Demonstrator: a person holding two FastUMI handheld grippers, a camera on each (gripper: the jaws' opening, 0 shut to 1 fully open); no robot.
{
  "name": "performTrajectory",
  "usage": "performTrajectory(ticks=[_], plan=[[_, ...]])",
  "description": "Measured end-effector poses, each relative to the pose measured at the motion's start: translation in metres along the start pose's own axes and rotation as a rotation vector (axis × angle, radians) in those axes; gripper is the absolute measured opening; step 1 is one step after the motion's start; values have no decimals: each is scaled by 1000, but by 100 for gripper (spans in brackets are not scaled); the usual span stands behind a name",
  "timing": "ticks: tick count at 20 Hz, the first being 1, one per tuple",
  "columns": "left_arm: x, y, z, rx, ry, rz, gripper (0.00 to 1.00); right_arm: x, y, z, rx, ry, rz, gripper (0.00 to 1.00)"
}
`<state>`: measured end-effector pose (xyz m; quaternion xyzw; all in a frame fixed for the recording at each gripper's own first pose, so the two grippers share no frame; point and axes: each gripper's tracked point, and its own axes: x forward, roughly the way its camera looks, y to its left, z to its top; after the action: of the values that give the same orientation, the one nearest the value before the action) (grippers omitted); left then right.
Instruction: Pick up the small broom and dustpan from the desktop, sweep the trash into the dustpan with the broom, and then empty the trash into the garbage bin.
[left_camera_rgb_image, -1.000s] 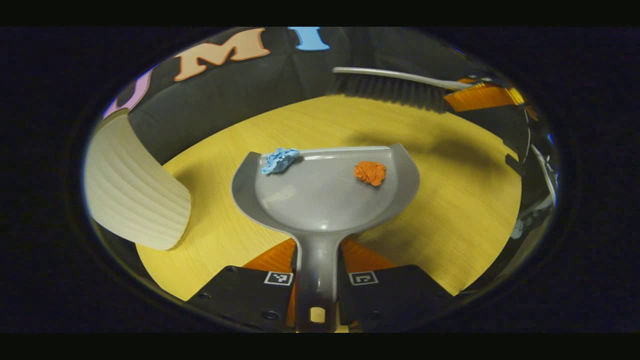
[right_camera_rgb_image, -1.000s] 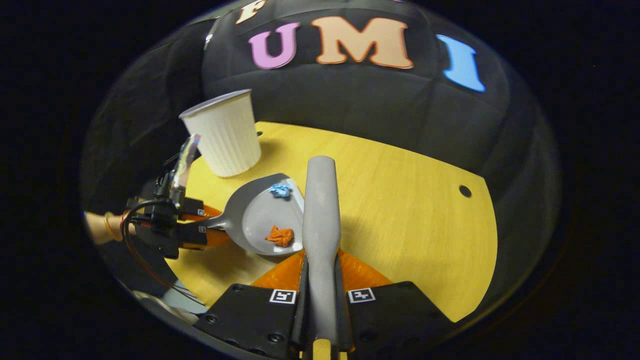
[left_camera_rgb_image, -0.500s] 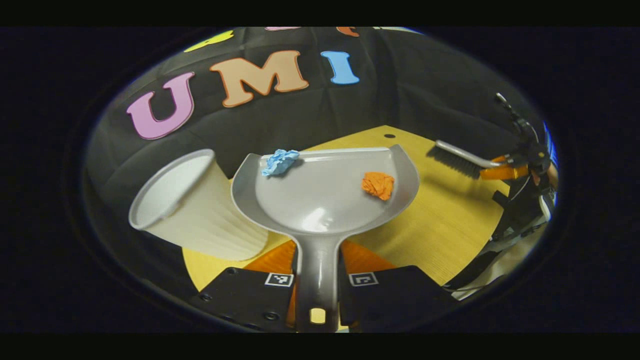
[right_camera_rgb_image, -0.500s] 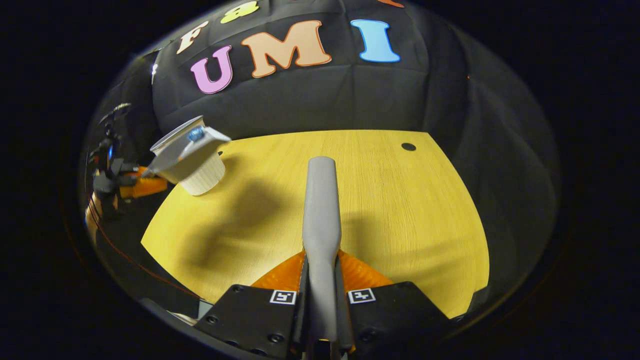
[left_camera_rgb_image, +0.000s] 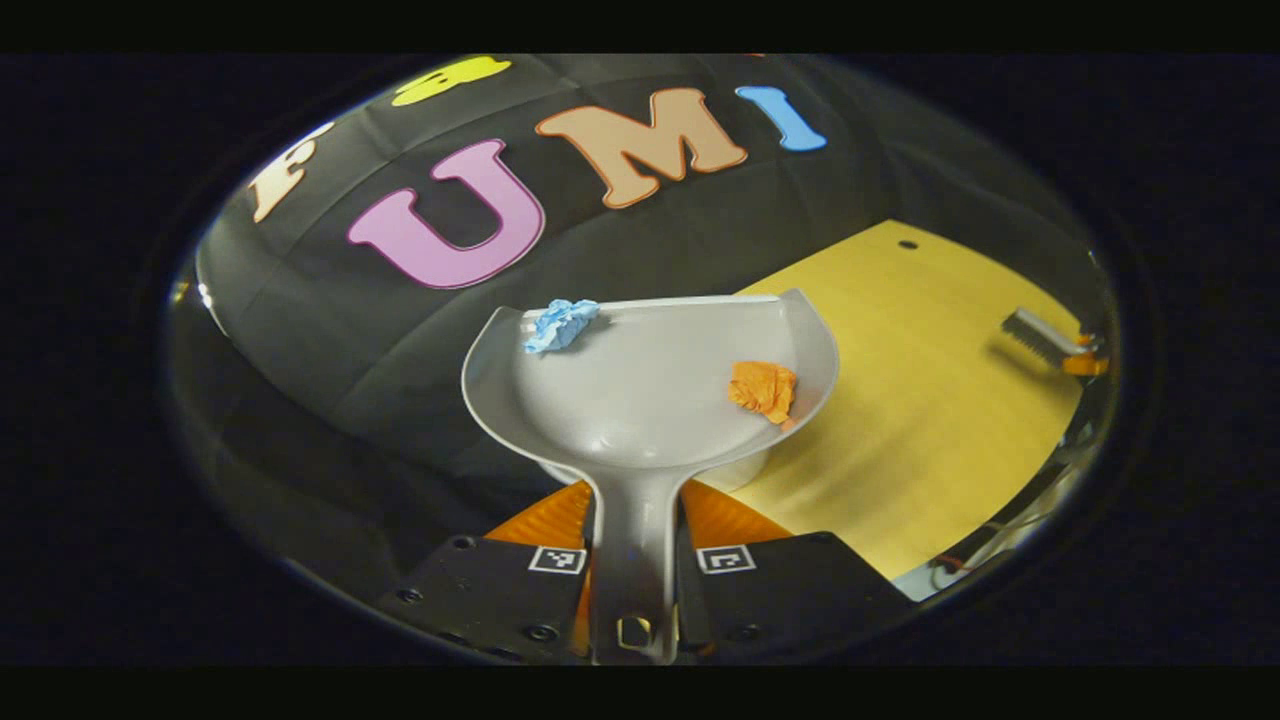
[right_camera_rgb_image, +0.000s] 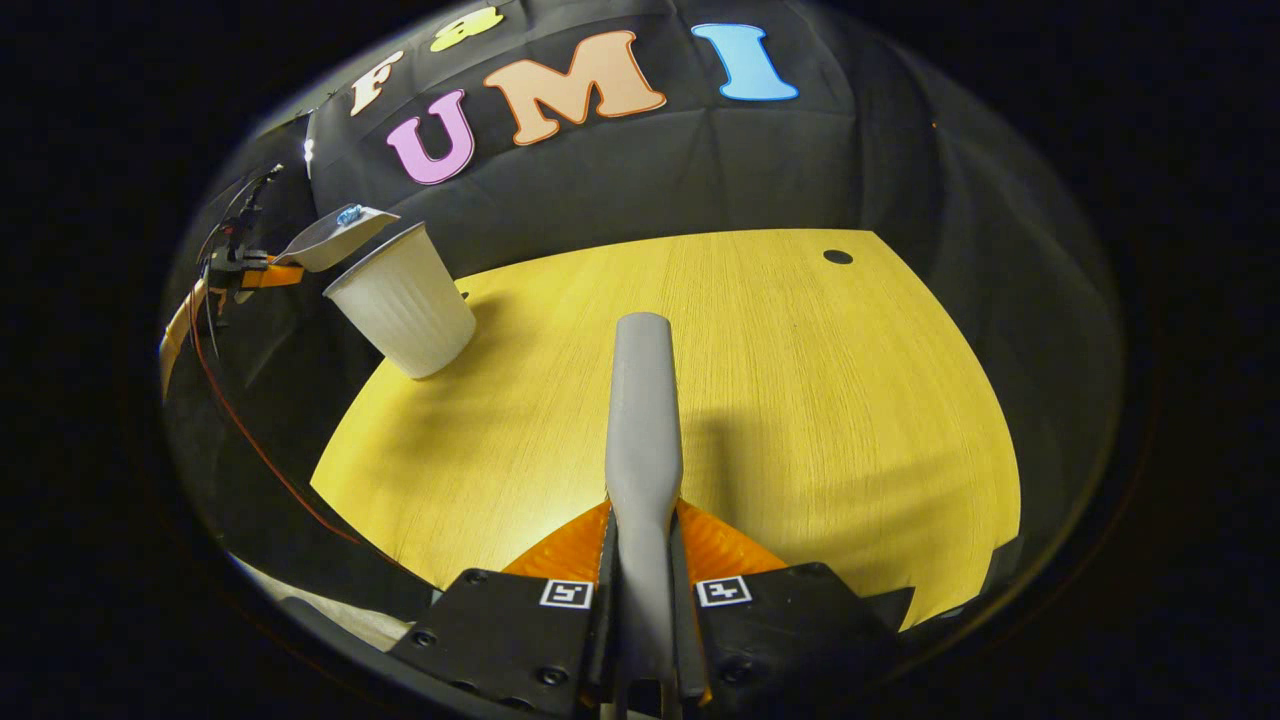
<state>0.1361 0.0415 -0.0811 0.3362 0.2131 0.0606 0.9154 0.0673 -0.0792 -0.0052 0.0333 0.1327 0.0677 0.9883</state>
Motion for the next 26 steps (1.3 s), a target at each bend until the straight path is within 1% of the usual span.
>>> performTrajectory(ticks=[2,4,5,6,7,8,9,10,11,13,14,15,16,17,18,19,20,21,22,23,24,25,26], plan=[[-2,2,-1,94,65,69,26,4,-2,-3,7,8,-1,22],[-5,4,1,211,131,125,27,5,-2,-4,17,21,-2,22],[-7,3,4,276,159,153,25,6,-1,-4,20,25,-4,22],[-5,1,8,329,170,176,25,6,-1,-5,22,29,-5,22],[-6,-2,8,367,177,187,27,7,-2,-6,22,31,-6,22],[-6,-7,3,387,182,188,25,8,-3,-8,21,34,-10,22],[-7,-12,2,391,188,186,26,9,-3,-9,20,38,-14,22],[-5,-15,4,405,194,185,24,13,-3,-12,21,44,-18,19],[-1,-17,6,431,201,194,27,14,-3,-13,23,49,-21,22],[1,-10,8,528,213,233,27,14,-4,-13,21,51,-29,22],[-2,-4,8,575,219,262,26,14,-5,-12,19,51,-29,19],[-3,1,9,603,224,287,26,14,-5,-12,18,50,-28,19],[-5,4,8,610,228,299,26,13,-6,-12,18,50,-28,22],[-5,5,8,606,224,302,24,13,-6,-11,17,50,-28,22],[-8,6,9,603,221,306,24,14,-6,-11,16,50,-29,19],[-10,7,8,599,215,309,26,14,-7,-11,13,52,-31,19],[-12,6,5,585,214,308,26,14,-7,-10,12,53,-35,19],[-13,4,1,561,216,305,25,14,-7,-10,12,51,-39,22],[-14,1,-3,535,206,299,26,14,-7,-10,12,49,-42,22],[-15,-4,-4,499,190,291,28,14,-7,-10,12,48,-44,22],[-16,-9,-6,438,159,282,26,13,-7,-9,12,49,-46,22],[-18,-15,-6,350,120,262,24,13,-7,-9,13,49,-51,22],[-20,-29,-7,232,72,219,22,13,-7,-9,14,49,-57,22]])
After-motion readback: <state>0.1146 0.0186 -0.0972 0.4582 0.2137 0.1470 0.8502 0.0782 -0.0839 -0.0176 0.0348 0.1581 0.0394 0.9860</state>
